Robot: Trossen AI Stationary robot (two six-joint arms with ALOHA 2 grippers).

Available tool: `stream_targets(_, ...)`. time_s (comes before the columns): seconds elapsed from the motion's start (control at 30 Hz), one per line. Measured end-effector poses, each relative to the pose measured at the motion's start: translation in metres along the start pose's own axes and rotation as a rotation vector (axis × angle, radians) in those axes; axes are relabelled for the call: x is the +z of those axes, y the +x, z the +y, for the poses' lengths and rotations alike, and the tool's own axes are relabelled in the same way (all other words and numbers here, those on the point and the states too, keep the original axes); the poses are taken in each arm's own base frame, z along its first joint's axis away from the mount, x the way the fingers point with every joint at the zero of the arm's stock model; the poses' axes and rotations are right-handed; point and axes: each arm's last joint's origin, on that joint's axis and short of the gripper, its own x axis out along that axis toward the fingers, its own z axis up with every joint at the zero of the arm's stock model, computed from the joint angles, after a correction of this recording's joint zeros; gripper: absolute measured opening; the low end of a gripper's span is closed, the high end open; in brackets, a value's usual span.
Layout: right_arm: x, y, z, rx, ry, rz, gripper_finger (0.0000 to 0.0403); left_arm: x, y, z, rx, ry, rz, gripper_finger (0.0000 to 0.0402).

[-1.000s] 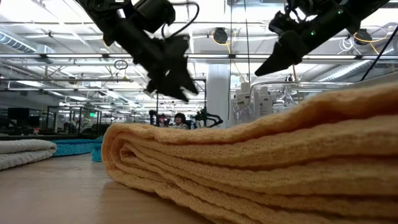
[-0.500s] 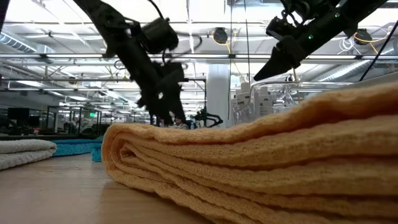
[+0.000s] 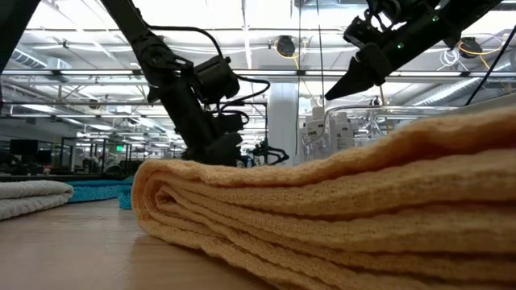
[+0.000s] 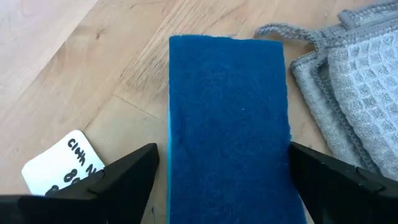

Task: Pick & Place Kitchen Items
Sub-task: Put the blue sponge into the gray bin

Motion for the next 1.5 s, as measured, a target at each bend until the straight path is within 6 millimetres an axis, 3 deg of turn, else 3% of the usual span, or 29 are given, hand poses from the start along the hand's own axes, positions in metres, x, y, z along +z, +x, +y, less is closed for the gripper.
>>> stream_targets(0.23, 0.000, 0.000, 0.000, 0.000, 0.000, 0.000, 0.0159, -0.001, 0.000, 0.000, 0.000, 0.011, 0.008, 0.0345)
stream_targets(0.5, 0.000, 0.000, 0.000, 0.000, 0.005, 0.001, 0.0161, -0.001, 0.000, 0.000, -0.001, -0.012, 0.000, 0.0238)
stream_targets(0.77, 0.000, 0.000, 0.000, 0.000, -0.017, 0.001, 0.0156, 0.007, -0.004, -0.002, -0.010, 0.030, -0.074, 0.0194)
stream_targets(1.03, 0.002, 0.000, 0.000, -0.003, -0.016, -0.018, 0.0155, 0.026, -0.045, -0.005, -0.025, 0.047, -0.205, 0.0139)
stream_targets(1.2, 0.005, 0.000, -0.001, -0.009, -0.011, -0.046, 0.0155, 0.035, -0.072, -0.021, -0.137, 0.075, -0.303, 0.0109)
stream_targets(1.4, 0.008, 0.000, -0.001, -0.014, 0.004, -0.083, 0.0155, 0.041, -0.087, -0.050, -0.281, 0.175, -0.429, 0.0093)
stream_targets(1.5, 0.010, -0.001, -0.001, 0.018, 0.099, -0.105, 0.0155, 0.041, -0.092, -0.062, -0.299, 0.259, -0.488, 0.0093)
